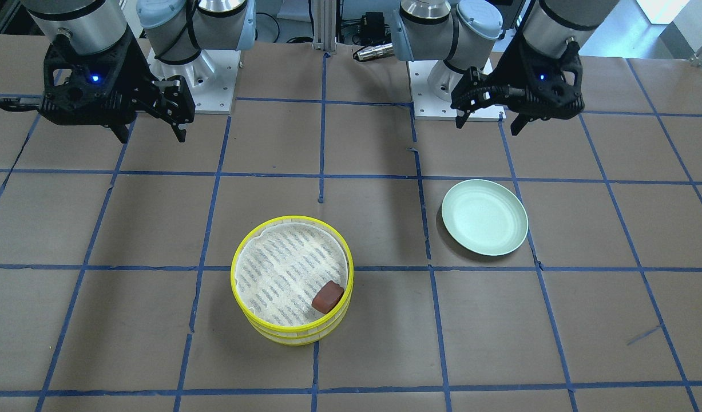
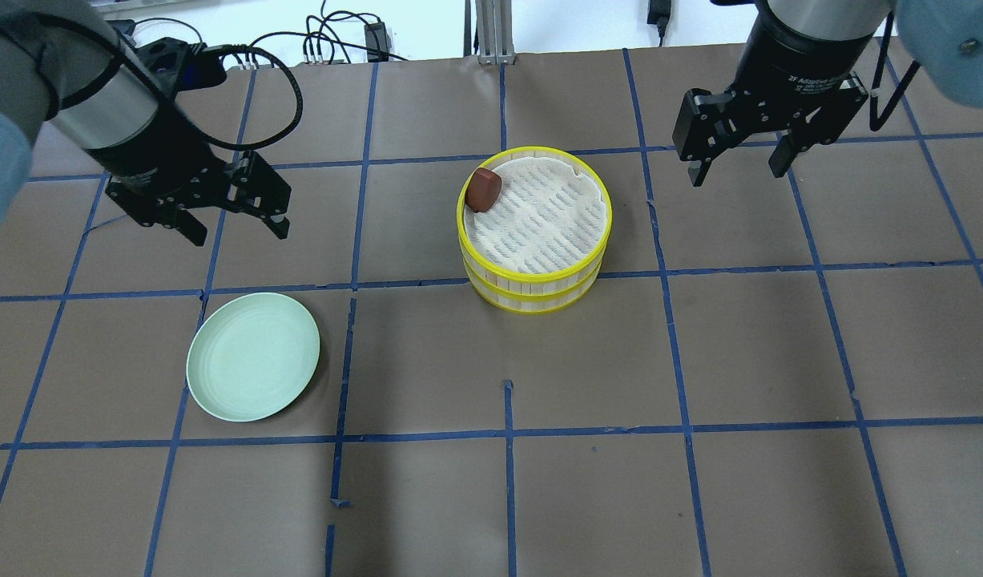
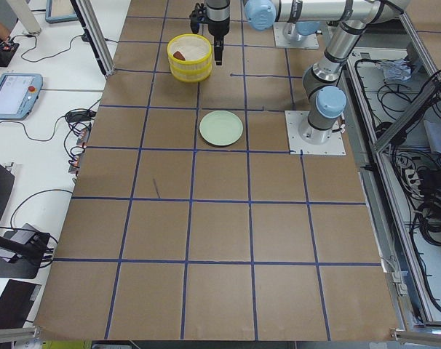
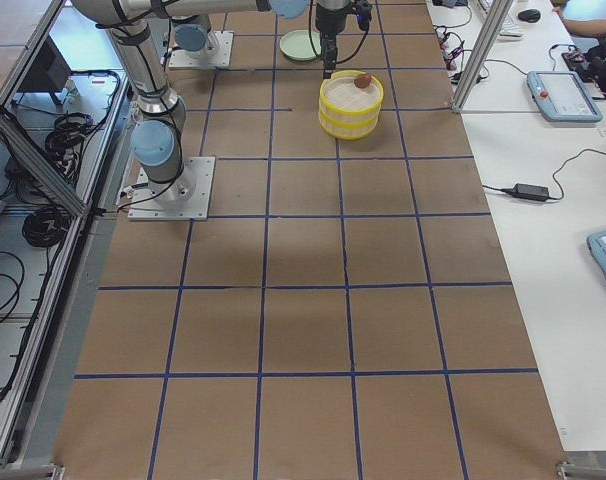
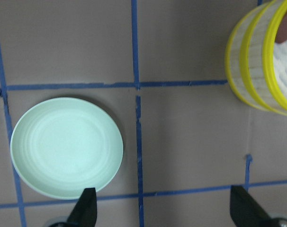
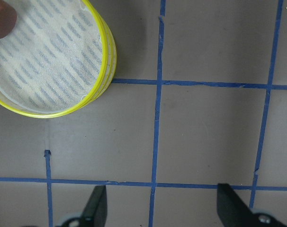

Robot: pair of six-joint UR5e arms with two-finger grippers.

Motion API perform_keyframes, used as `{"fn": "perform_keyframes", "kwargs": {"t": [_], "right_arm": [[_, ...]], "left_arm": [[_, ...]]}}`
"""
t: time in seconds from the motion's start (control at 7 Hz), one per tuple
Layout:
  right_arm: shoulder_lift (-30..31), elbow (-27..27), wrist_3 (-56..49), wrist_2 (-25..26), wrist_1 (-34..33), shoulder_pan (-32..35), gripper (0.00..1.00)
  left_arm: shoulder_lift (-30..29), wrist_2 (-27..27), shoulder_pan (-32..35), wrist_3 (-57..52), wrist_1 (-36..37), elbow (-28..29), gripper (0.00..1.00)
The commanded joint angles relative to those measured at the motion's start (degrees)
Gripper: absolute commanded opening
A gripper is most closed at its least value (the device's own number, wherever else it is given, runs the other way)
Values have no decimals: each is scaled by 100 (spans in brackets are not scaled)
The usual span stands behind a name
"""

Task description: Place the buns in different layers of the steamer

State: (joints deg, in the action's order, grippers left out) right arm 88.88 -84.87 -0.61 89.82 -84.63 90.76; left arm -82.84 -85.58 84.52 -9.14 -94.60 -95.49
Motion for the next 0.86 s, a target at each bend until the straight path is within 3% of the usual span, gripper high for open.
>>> {"fn": "perform_keyframes", "kwargs": {"t": [0.0, 0.71], "right_arm": [[6, 6, 210, 18, -9, -15, 85], [6, -12, 149, 18, -18, -6, 87]], "left_arm": [[189, -12, 38, -61, -129, 30, 100], [268, -126, -15, -140, -181, -66, 100]]}}
